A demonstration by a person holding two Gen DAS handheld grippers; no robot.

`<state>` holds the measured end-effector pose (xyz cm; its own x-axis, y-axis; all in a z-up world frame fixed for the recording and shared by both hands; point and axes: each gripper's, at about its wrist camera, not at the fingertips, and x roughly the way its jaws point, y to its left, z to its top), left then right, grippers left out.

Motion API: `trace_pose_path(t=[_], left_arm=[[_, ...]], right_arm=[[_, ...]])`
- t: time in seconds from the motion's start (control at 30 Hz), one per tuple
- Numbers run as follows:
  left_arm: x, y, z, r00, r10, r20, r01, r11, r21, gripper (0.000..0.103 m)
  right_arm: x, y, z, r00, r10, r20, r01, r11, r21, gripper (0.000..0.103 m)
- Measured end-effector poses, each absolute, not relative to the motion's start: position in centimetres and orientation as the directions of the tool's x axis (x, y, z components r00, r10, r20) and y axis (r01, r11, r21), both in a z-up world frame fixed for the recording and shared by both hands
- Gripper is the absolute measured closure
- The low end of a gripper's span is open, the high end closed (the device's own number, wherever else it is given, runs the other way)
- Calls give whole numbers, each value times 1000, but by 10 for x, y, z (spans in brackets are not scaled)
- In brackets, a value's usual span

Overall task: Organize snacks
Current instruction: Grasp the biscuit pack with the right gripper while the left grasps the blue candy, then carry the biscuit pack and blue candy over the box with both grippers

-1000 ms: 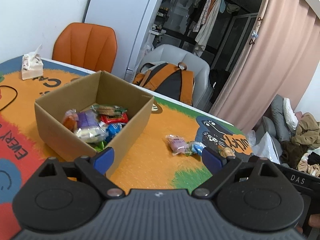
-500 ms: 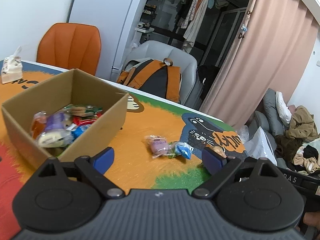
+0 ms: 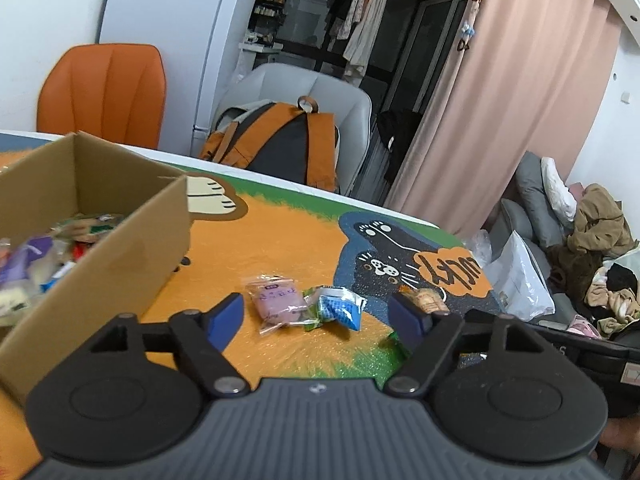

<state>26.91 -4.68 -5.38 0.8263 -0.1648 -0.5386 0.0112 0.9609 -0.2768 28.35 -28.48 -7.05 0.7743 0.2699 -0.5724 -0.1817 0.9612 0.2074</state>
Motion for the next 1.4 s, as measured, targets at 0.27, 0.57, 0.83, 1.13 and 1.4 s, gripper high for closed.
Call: trace_pose_path(t=[0.27,0.57,0.83,1.13,1.4], left_arm=[[295,-61,-71,800,-188,-570,32,962,-273,45],[318,-78,-86,785,-214,-581,64,961,-267,55],[338,-86,-100,777,-180,-603,45,972,-231,55],[352,-98,-117,768,-143,-624,38,983,-178,55],[353,-98,-117,764,-114,-635,28,989,-144,70]], right_arm=[[307,-285,-88,759,239,-606,-162,970,180,41],[323,-278,-102,746,221,-628,-159,975,155,49],[324,-275,-116,732,198,-652,-156,980,122,60],[318,-275,-116,748,193,-636,-159,981,111,66],[318,-277,-116,754,191,-628,-146,982,124,66]])
